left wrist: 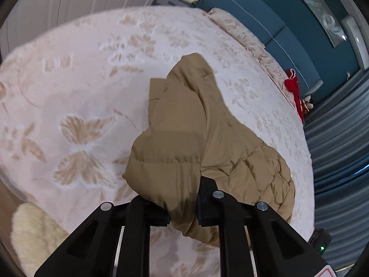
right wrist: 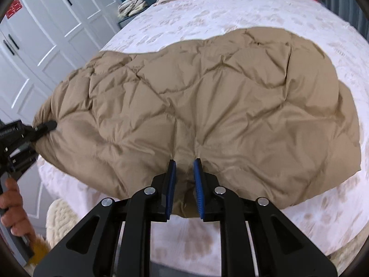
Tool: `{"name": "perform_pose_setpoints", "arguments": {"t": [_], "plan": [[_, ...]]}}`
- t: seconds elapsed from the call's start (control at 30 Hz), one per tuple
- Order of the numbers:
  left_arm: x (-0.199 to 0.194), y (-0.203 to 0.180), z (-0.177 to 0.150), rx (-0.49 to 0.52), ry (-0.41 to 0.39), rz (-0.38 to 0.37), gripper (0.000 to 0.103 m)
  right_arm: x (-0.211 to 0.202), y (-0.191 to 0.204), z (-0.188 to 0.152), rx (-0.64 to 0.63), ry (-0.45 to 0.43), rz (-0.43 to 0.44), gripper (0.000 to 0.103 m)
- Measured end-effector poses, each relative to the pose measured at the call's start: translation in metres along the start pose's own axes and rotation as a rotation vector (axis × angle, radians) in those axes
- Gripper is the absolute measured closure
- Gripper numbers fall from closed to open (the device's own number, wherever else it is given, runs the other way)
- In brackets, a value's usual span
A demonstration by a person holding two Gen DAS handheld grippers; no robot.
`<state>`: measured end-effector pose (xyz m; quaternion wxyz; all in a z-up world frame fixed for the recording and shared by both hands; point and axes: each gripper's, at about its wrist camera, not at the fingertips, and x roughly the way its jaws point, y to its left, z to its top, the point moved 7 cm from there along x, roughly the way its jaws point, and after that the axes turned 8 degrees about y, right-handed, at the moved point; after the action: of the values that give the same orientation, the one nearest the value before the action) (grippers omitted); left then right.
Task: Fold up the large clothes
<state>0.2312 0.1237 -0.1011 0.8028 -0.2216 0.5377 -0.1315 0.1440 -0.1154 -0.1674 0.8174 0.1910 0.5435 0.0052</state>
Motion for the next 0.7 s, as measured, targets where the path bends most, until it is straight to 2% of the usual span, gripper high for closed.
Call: {"name": "perform_pose_setpoints", "arguments": {"t": [0.13, 0.27, 0.37, 0.47, 0.7], "plan": [[-0.028, 0.008, -0.002, 0.001, -0.031, 0.023, 0.091, 0.009, 0.026, -0.013, -0.046, 0.043, 0.032, 0.087], [-0.055, 0.016, -0.002, 0.037, -0.076, 0.086, 0.091, 0.012, 0.059, -0.022, -0.095, 0.036, 0.072, 0.087], [-0.063, 0.016, -0.005, 0.056, -0.082, 0.095, 0.091, 0.019, 0.065, -0.028, -0.090, 0.056, 0.099, 0.087], [-0.064, 0.000, -0.012, 0.097, -0.082, 0.095, 0.092, 0.035, 0.060, -0.029, -0.051, 0.085, 0.119, 0.087], [-0.062, -0.063, -0.027, 0.250, -0.086, 0.065, 0.092, 0.055, 0.054, -0.027, -0.016, 0.102, 0.151, 0.089]]}}
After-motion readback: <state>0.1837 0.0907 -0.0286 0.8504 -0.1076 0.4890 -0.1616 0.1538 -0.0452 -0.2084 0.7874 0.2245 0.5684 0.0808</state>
